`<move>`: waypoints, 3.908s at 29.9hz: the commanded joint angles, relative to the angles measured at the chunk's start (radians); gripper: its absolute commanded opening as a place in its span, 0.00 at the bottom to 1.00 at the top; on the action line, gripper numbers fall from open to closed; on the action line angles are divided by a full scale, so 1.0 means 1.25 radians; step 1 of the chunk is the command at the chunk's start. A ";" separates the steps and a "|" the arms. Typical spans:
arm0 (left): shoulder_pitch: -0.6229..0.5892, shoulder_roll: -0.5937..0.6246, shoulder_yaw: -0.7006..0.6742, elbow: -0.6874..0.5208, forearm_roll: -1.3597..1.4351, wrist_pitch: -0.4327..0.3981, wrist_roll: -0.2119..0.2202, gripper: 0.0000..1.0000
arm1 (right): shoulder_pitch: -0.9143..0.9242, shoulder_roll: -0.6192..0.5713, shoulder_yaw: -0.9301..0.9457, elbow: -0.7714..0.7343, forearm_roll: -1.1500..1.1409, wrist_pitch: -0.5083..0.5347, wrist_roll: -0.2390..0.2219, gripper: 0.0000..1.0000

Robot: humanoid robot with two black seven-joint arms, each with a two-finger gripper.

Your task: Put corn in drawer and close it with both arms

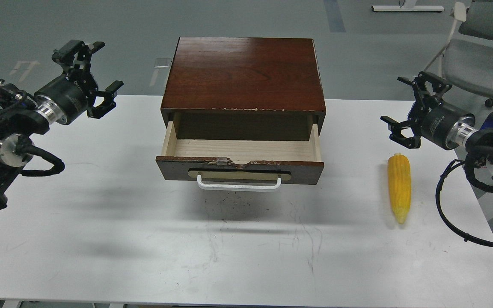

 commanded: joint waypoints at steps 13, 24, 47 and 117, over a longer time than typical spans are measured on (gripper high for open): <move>0.052 0.005 0.012 0.000 -0.013 -0.052 0.002 0.98 | 0.016 0.023 -0.001 -0.011 -0.019 -0.011 0.009 1.00; 0.045 0.009 0.003 -0.002 -0.014 -0.052 0.001 0.98 | 0.020 0.022 0.015 -0.020 -0.019 -0.017 0.008 1.00; 0.030 0.030 0.010 -0.002 -0.012 -0.052 0.004 0.98 | 0.091 0.015 -0.031 -0.056 -0.036 0.000 -0.003 1.00; 0.030 0.014 0.012 -0.004 -0.011 0.003 -0.001 0.98 | 0.100 -0.022 -0.657 0.087 -0.843 -0.492 0.006 0.95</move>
